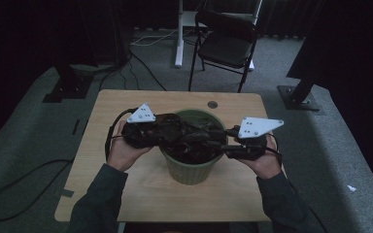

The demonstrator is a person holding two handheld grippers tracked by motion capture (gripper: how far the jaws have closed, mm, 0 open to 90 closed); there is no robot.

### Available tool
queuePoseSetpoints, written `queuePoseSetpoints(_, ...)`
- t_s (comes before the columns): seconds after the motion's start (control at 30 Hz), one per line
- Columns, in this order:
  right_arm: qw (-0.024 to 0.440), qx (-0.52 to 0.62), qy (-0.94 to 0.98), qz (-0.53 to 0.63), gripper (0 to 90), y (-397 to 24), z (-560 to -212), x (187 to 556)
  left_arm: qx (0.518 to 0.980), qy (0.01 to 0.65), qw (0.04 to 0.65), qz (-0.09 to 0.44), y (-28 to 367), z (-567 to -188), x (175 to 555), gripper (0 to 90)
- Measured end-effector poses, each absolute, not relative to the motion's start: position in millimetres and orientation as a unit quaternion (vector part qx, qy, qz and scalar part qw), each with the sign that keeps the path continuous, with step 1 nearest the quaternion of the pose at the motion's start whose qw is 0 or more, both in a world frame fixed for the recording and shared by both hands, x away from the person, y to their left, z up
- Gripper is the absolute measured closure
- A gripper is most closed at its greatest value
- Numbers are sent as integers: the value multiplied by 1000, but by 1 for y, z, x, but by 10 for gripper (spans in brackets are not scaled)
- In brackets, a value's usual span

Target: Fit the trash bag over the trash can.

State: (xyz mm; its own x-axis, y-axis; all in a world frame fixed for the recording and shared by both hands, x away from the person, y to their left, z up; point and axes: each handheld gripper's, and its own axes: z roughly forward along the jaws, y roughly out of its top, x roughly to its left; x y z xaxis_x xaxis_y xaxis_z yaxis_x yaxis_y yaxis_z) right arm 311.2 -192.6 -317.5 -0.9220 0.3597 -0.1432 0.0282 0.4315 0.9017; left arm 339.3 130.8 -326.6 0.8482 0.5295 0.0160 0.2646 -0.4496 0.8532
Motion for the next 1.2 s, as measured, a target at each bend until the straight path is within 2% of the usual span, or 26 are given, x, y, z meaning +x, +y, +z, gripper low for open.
queuePoseSetpoints(0.17,170,126,834,510,824,-191,-321,315,838,238,470,142,135,-327,338,654)
queuePoseSetpoints(0.27,174,134,834,506,889,-193,-323,317,837,241,471,142,139,-327,337,661)
queuePoseSetpoints(0.37,180,139,834,503,896,-196,-323,317,836,245,469,144,145,-328,336,683)
queuePoseSetpoints(0.57,189,156,828,505,896,-204,-324,319,832,253,470,151,157,-330,333,795)
queuePoseSetpoints(0.63,192,162,824,507,896,-207,-323,319,831,257,470,154,160,-330,333,795)
queuePoseSetpoints(0.8,198,170,821,507,896,-209,-322,321,826,263,474,152,167,-330,331,725)
queuePoseSetpoints(0.93,198,171,820,509,896,-209,-323,322,830,235,488,135,164,-330,327,609)
queuePoseSetpoints(1.2,201,176,817,511,896,-211,-322,322,844,198,485,117,152,-336,322,479)
